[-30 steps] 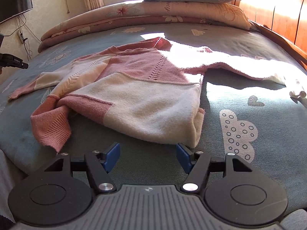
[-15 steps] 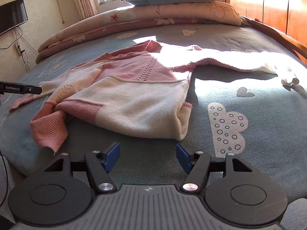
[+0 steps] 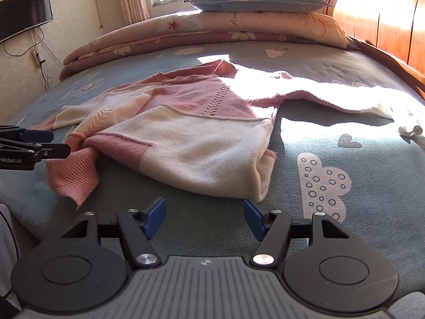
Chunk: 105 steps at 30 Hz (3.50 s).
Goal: Fold clothes
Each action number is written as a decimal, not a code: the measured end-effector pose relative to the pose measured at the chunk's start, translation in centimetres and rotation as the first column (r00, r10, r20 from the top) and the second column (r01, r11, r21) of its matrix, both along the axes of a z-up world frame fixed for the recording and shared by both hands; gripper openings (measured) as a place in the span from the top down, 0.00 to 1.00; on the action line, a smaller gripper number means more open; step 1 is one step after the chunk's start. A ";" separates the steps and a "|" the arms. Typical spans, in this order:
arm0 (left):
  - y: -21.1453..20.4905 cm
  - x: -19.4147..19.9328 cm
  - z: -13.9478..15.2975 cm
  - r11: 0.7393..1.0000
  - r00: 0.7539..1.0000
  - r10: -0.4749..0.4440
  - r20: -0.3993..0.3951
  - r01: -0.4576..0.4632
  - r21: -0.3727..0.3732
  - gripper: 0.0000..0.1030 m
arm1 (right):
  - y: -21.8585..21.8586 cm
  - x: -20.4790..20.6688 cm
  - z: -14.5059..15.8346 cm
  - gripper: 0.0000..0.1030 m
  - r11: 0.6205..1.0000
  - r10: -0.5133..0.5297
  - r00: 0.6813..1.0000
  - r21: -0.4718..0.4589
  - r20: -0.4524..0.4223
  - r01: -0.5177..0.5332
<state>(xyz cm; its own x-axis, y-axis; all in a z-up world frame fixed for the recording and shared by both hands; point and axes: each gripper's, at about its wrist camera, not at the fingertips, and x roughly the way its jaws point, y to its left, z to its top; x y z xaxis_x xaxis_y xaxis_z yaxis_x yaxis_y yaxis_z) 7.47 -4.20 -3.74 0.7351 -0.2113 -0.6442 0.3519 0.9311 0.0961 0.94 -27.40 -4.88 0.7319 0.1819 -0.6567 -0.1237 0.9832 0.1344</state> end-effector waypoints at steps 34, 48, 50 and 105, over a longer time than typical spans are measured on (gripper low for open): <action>-3.8 -1.2 -2.4 0.949 0.957 -0.282 -0.071 0.267 -0.166 0.26 | 6.2 12.7 3.0 0.87 0.799 0.391 0.908 -0.546 0.154 -0.252; -0.1 7.2 -4.1 0.985 0.994 -0.104 0.016 0.101 0.140 0.26 | 3.0 24.7 1.0 0.87 0.921 0.231 0.961 -0.352 0.150 -0.167; 0.5 9.3 -4.5 0.984 0.997 -0.068 0.040 0.060 0.169 0.26 | 2.2 26.7 0.8 0.87 0.939 0.183 0.973 -0.316 0.138 -0.132; -1.2 17.2 -1.8 0.992 0.985 -0.116 0.128 0.121 -0.030 0.26 | 9.9 17.6 -0.7 0.67 0.521 0.766 0.643 -0.597 0.010 -0.611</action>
<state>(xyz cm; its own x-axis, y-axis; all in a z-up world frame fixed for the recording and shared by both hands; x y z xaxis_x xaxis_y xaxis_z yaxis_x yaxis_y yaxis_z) 24.72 -5.39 -5.54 0.7779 -0.3244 -0.5382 0.4476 0.8872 0.1121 18.57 -17.50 -5.55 0.6631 0.4077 -0.6278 -0.7421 0.4678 -0.4800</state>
